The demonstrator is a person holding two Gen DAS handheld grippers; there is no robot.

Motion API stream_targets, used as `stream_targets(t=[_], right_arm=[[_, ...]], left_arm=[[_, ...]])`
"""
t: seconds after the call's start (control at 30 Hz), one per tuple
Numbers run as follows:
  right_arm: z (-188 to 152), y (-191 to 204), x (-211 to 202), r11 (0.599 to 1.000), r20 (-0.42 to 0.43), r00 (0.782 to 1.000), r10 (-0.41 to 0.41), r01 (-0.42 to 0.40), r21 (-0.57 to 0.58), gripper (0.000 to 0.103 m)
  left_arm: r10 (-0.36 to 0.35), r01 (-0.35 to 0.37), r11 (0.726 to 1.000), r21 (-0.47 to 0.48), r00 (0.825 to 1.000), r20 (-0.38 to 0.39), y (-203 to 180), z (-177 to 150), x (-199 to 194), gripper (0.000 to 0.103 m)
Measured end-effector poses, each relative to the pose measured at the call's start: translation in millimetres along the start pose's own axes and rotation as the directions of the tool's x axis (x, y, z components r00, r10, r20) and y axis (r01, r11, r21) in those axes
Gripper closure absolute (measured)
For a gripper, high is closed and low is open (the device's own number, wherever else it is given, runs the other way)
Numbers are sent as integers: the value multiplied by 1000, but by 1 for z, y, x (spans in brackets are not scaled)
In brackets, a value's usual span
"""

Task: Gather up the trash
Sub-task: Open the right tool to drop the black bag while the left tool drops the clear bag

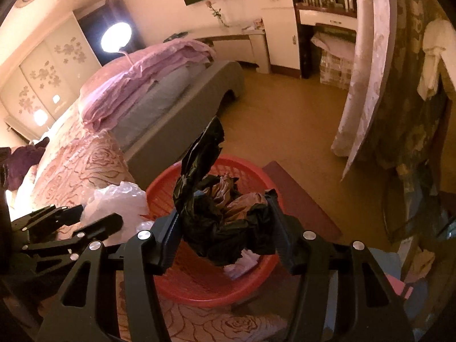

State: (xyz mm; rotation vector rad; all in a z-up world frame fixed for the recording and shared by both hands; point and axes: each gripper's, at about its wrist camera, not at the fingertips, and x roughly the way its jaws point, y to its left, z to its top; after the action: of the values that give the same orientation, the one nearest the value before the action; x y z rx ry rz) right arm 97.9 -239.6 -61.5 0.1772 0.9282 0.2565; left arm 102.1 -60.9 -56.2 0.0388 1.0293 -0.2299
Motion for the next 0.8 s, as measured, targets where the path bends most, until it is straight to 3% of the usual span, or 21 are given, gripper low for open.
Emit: stream_targets(t=[0.1,0.17,0.33,0.8], right_arm=[[-2,-2,7,1000,-19,1000,-1,1,0,46],[-3,-3,10,1000,-28,1000,5,-5,7,42],[-3,-5,12,1000,-38,999,7,-6,15,38],[-5,-1,7,1000,-39,999,11,-11,19,26]], left_arm=[[-1,1,1000,13,1000,-12,-3,-2,6,48],[-3,4,1000,24,1000,-18,-5,-3,8,39],[-4,5,999,31,1000,-17,-5,-3,7,31],[57,-56,998,-12,997,43,13,-12,-23,30]])
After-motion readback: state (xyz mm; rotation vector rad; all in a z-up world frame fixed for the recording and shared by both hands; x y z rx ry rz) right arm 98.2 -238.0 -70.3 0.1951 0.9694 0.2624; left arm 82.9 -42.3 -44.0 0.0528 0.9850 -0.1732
